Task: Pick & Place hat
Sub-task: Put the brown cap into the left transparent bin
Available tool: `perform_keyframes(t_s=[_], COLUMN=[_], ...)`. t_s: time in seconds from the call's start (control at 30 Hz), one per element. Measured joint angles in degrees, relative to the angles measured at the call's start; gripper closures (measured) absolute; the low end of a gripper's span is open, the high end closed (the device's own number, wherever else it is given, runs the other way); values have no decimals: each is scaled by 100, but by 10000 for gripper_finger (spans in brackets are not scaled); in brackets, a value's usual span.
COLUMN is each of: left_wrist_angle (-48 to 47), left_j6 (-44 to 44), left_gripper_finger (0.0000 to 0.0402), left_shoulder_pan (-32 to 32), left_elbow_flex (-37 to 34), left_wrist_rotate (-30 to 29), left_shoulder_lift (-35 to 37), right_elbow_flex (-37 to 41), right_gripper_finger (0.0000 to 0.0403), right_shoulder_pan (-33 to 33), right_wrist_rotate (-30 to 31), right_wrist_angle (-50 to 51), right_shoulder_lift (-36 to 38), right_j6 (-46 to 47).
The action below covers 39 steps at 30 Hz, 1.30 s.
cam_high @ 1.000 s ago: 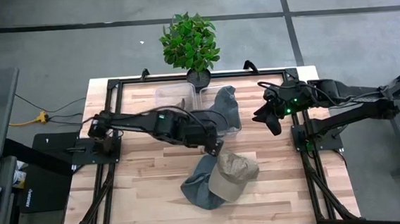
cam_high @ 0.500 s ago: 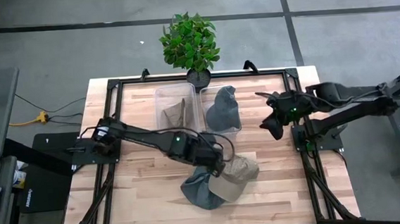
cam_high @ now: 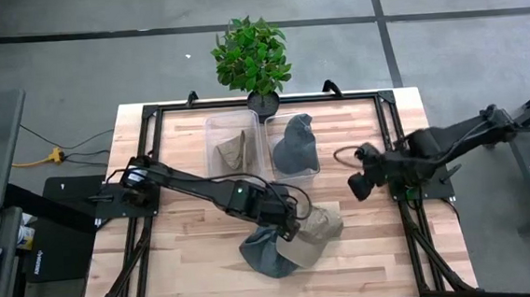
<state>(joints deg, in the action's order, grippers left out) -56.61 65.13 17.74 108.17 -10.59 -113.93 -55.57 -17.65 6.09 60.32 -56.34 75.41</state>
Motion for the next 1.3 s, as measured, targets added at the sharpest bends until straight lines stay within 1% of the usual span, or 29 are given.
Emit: perform_keyframes(t_s=[0.07,0.13,0.2,0.37,0.53,0.63,0.7,0.83,0.93,1.03,1.13,1.3], left_wrist_angle=[80,71,77,32,-442,-711,-632,-721,-825,-786,-808,-793], left_j6=[-34,-64,-88,-45,-87,-109,-192,-250,-325,-337,-339,-342], left_gripper_finger=[138,138,138,138,138,138,138,138,138,138,138,138], left_shoulder_pan=[14,33,33,-64,-183,-195,-197,-202,-199,-199,-199,-199], left_elbow_flex=[-68,-84,-82,-79,-78,-79,-173,-509,-756,-945,-973,-963], left_wrist_rotate=[106,115,120,114,45,77,113,129,150,251,264,269], left_shoulder_lift=[0,0,0,0,0,0,9,9,86,103,95,98], right_elbow_flex=[365,712,1027,1772,2200,2437,2612,2946,3238,3482,3712,4161], right_gripper_finger=[272,272,272,272,269,252,231,183,158,151,151,150], right_shoulder_pan=[-255,-499,-681,-1113,-1475,-1675,-1807,-1991,-2068,-2119,-2142,-2142], right_wrist_rotate=[114,394,625,738,817,787,795,927,1104,1342,1587,1667], right_wrist_angle=[-511,-1115,-1504,-1820,-2195,-2342,-2585,-3407,-3957,-4467,-4962,-5874], right_shoulder_lift=[0,0,2,13,20,20,20,24,24,23,17,17], right_j6=[258,467,636,1247,1402,1592,1687,1732,1726,1719,1717,1797])
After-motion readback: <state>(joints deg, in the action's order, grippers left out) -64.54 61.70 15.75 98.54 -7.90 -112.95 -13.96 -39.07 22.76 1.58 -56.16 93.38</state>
